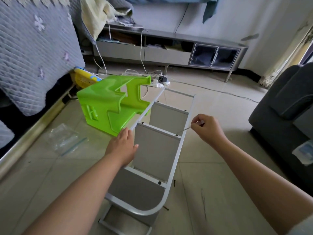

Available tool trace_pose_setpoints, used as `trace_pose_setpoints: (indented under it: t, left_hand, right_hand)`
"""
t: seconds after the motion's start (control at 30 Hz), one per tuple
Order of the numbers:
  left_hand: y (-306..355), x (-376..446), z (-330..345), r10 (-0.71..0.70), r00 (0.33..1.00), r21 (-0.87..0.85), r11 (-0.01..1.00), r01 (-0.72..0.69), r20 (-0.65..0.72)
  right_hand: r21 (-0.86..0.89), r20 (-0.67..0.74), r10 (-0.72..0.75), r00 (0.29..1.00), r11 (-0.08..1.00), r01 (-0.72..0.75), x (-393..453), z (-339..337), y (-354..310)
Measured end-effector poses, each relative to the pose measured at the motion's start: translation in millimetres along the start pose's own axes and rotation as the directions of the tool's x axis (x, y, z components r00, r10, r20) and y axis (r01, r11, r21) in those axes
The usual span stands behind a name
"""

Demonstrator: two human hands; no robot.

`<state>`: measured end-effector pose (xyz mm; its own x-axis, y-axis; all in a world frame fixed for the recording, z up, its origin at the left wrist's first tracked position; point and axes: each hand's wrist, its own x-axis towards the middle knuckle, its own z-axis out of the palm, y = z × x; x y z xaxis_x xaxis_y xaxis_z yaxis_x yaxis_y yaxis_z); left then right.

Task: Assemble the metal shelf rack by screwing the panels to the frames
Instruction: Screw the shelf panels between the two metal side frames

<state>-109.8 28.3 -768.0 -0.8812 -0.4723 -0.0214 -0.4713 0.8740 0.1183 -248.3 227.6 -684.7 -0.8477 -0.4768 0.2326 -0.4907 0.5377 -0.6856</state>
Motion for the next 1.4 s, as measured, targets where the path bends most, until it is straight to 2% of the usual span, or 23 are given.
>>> trace_pose_setpoints:
  t: [0.33,0.6,0.93,1.17,1.4]
  left_hand:
    - [-1.9,-9.4,-1.0,0.0,1.0,-0.031,1.0,0.001,0.019]
    - [-2.0,-8.4,-0.9,-0.007,0.999,-0.026,1.0,0.008,0.038]
    - [-1.6,-8.9,-0.4,-0.01,0.999,-0.028,1.0,0.011,0.045]
    - [-2.4,-8.0,1.2,-0.011,0.999,-0.03,0.999,0.012,0.035]
    - [-3.5,-8.9,3.9,-0.004,1.0,-0.03,1.0,0.005,0.016]
  right_hand:
    - [-0.054,0.06,-0.043,0.997,0.997,0.046,-5.2,-6.4,-9.5]
    - [-0.105,0.128,-0.018,0.992,0.994,0.032,-6.1,-2.5,-11.0]
    - [-0.054,0.097,-0.03,0.995,0.998,0.036,-1.9,-2.0,-12.7]
    - [-0.108,0.131,-0.01,0.991,0.994,0.024,0.3,-0.5,-14.7]
    - [-0.244,0.182,0.02,0.983,0.969,0.026,17.2,1.4,-22.8]
